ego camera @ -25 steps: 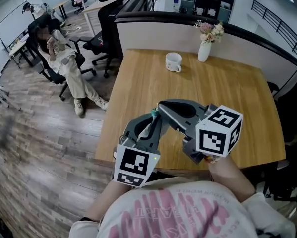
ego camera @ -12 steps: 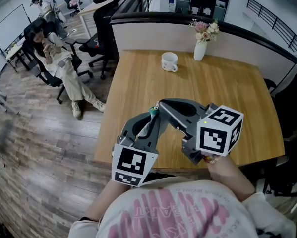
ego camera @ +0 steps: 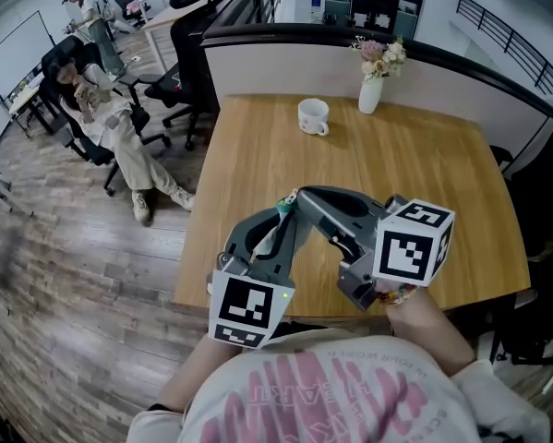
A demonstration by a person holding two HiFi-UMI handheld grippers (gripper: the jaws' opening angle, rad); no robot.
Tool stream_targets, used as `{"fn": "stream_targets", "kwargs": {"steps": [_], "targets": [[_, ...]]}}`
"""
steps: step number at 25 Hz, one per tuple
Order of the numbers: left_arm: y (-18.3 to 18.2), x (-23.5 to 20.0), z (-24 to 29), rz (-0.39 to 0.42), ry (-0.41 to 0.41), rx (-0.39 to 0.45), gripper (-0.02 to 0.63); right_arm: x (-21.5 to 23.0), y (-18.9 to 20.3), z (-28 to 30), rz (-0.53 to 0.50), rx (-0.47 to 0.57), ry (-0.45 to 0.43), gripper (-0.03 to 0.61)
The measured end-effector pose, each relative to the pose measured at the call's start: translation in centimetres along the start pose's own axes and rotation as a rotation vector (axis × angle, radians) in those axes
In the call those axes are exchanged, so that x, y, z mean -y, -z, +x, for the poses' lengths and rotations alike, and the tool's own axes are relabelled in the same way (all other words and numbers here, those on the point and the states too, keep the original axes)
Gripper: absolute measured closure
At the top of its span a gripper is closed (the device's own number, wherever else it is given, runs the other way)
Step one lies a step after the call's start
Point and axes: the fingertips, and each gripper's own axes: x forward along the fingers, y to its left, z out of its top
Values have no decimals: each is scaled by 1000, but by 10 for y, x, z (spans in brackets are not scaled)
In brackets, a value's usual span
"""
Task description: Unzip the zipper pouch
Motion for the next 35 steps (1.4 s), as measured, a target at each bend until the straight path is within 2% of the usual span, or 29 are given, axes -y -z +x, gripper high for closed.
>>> {"fn": "stream_targets", "kwargs": {"steps": [11,22,29,35], "targets": [[1,-4,6,34,-1,-1,601,14,-1,3,233,64,-48,577],[5,-4,11,78,1,-22,601,22,-1,6,349,93,-88,574],[9,-7,14,105,-8,-36,601,32,4,8,558,116,-133,574],[11,-9,17,93,0,-38,601,40,7,11,643,143,-137,569]]}}
